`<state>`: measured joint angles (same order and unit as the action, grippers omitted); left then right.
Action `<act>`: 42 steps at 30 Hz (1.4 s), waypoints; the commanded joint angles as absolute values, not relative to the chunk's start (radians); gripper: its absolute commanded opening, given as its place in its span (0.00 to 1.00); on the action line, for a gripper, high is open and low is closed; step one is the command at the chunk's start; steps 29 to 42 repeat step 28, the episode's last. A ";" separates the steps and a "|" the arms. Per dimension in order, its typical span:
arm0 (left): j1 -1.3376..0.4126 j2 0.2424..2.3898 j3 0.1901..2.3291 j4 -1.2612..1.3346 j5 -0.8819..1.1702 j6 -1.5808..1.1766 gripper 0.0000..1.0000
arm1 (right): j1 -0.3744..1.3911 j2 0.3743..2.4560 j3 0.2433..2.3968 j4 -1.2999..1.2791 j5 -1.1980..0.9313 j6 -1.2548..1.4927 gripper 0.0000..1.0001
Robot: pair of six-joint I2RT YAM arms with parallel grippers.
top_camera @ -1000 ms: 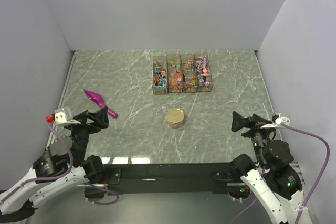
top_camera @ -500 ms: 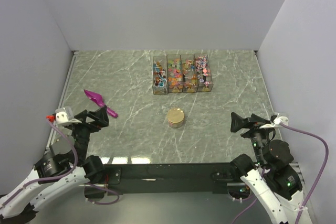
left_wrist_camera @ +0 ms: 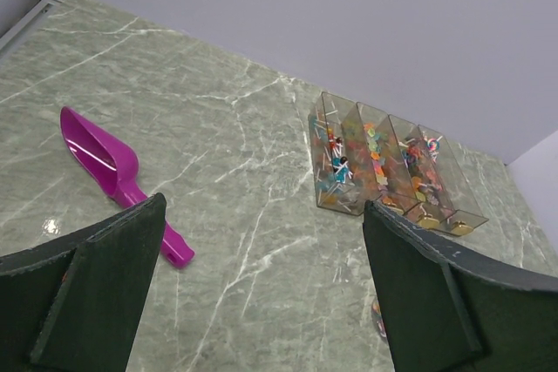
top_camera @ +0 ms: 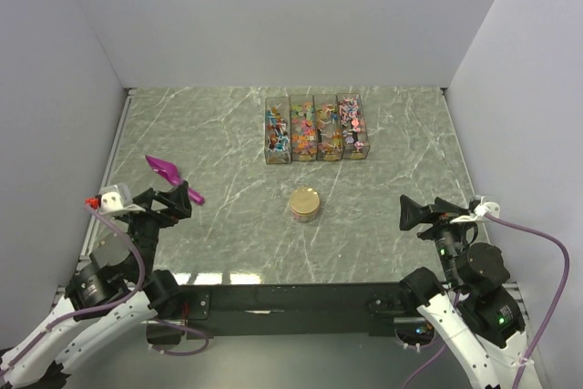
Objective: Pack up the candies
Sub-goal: Reset both arms
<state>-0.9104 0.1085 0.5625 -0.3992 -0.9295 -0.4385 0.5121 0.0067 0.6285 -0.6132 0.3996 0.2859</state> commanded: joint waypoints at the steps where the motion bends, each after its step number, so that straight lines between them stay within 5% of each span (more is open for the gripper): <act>1: -0.890 0.130 0.558 -0.351 -0.878 -0.419 0.99 | 0.508 -0.124 0.661 -0.580 0.390 0.275 1.00; 21: -0.795 0.304 0.611 -0.293 -0.873 -0.499 1.00 | 0.508 -0.109 0.650 -0.571 0.423 0.295 1.00; 42: -0.753 0.252 0.595 -0.258 -0.825 -0.471 1.00 | 0.508 -0.103 0.646 -0.565 0.417 0.293 1.00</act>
